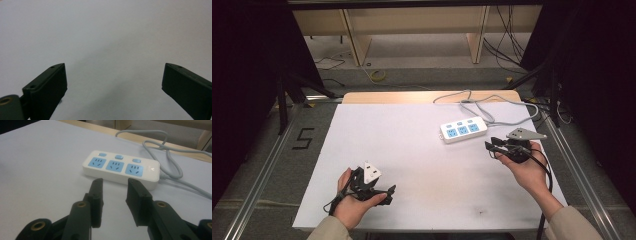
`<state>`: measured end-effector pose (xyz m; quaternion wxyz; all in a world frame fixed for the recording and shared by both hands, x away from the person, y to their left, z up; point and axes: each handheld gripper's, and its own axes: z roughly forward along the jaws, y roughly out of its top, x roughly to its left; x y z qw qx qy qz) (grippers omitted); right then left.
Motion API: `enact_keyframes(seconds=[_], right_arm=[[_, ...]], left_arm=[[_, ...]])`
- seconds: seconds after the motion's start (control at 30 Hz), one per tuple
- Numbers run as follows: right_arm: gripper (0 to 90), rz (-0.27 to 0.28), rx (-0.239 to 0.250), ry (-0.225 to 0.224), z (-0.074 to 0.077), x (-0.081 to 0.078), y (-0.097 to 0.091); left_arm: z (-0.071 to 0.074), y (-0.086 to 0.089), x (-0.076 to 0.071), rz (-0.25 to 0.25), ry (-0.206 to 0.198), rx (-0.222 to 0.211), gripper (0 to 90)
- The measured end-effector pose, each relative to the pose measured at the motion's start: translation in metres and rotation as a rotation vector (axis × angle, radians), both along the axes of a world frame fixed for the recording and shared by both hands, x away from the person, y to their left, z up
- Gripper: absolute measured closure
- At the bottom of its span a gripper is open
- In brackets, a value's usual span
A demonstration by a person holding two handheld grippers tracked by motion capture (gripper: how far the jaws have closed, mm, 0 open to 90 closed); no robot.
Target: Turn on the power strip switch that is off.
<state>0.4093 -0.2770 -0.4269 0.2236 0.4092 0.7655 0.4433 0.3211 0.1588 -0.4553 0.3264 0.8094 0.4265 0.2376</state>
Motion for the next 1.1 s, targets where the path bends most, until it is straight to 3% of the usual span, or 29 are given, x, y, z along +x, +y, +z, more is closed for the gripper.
enact_keyframes(seconds=[0.5,0.9,1.1], right_arm=[[72.5,-0.009,-0.03,0.001,-0.001,0.015,0.009],[89.9,-0.014,-0.06,-0.003,0.0,0.021,0.013],[90.0,-0.017,-0.065,-0.002,0.001,0.023,0.015]], left_arm=[[0.0,-0.001,0.0,-0.006,0.0,0.002,6.2],[0.0,-0.001,0.0,-0.008,-0.001,0.001,6.4],[0.0,-0.002,0.0,-0.009,-0.001,0.001,6.6]])
